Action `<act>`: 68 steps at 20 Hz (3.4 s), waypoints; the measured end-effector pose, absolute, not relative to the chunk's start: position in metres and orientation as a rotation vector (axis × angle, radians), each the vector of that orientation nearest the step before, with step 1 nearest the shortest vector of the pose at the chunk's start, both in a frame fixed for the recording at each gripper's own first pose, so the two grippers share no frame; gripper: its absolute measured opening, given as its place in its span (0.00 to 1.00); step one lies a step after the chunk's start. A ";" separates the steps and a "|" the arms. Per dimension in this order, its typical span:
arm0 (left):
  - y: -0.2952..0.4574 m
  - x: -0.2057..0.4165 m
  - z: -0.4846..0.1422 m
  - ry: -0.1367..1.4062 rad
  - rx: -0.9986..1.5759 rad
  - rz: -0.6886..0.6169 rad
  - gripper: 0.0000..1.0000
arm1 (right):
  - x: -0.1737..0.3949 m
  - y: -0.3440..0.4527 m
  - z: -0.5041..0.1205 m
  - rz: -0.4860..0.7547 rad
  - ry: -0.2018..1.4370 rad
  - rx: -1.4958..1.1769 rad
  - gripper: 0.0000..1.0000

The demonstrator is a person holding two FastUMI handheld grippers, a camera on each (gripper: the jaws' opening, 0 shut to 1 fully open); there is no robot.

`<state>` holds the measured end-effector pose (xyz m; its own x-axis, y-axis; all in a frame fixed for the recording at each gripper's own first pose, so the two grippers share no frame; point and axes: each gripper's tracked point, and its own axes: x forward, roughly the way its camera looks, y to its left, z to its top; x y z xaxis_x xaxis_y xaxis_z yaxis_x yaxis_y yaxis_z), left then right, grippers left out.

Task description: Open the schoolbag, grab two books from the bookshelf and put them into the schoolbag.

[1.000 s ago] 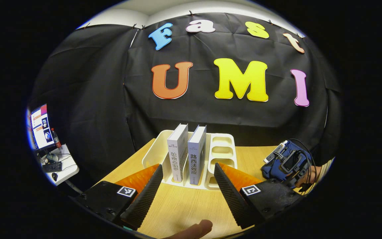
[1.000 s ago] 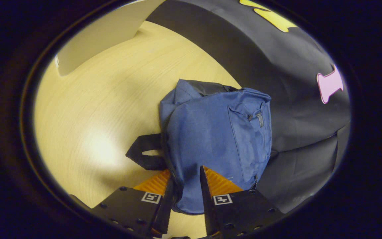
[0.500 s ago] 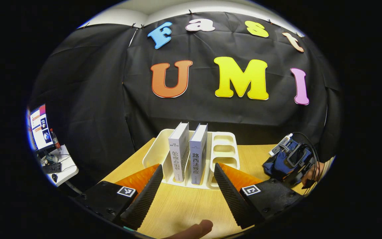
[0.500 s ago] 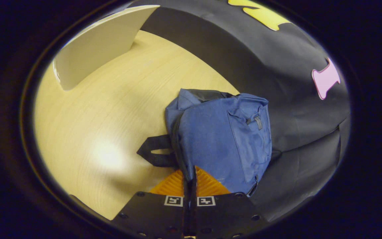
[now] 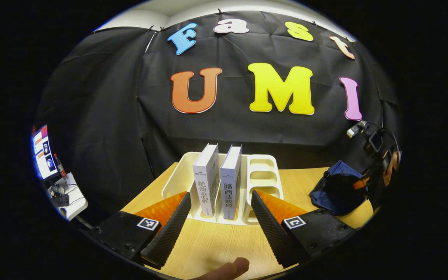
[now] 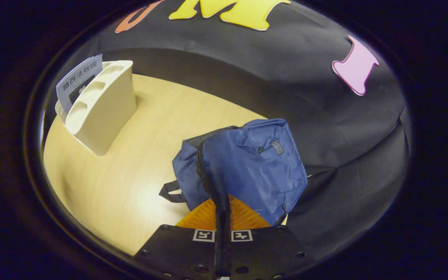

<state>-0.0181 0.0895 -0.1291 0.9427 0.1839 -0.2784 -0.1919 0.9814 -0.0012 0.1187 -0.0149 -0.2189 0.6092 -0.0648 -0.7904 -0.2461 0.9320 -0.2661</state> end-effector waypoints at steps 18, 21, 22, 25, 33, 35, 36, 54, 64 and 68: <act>0.087 0.155 -0.133 0.626 -0.014 0.057 0.99 | 0.180 -0.071 -0.168 0.206 0.831 -0.361 0.00; 0.090 0.174 -0.162 0.776 0.000 0.028 1.00 | 0.180 -0.072 -0.169 0.220 0.838 -0.350 0.01; 0.092 0.178 -0.171 0.812 0.009 0.021 1.00 | 0.180 -0.073 -0.170 0.223 0.840 -0.350 0.01; 0.092 0.186 -0.195 0.907 0.016 -0.018 0.99 | 0.178 -0.075 -0.171 0.231 0.845 -0.342 0.01; 0.100 0.181 -0.221 1.148 0.086 -0.067 0.54 | 0.175 -0.074 -0.174 0.241 0.854 -0.330 0.01; 0.095 0.175 -0.221 1.198 0.064 -0.045 0.50 | 0.175 -0.075 -0.175 0.241 0.856 -0.323 0.01; 0.091 0.171 -0.219 1.222 0.043 -0.035 0.49 | 0.175 -0.075 -0.174 0.242 0.855 -0.321 0.01; 0.068 0.034 -0.093 1.137 -0.161 -0.017 0.43 | 0.157 -0.072 -0.190 0.335 0.870 -0.285 0.01; 0.012 -0.020 -0.071 1.020 -0.545 -0.118 0.43 | 0.153 -0.061 -0.203 0.384 0.894 -0.310 0.01; -0.043 -0.022 -0.073 0.957 -0.726 -0.233 0.43 | 0.153 -0.058 -0.203 0.391 0.902 -0.334 0.01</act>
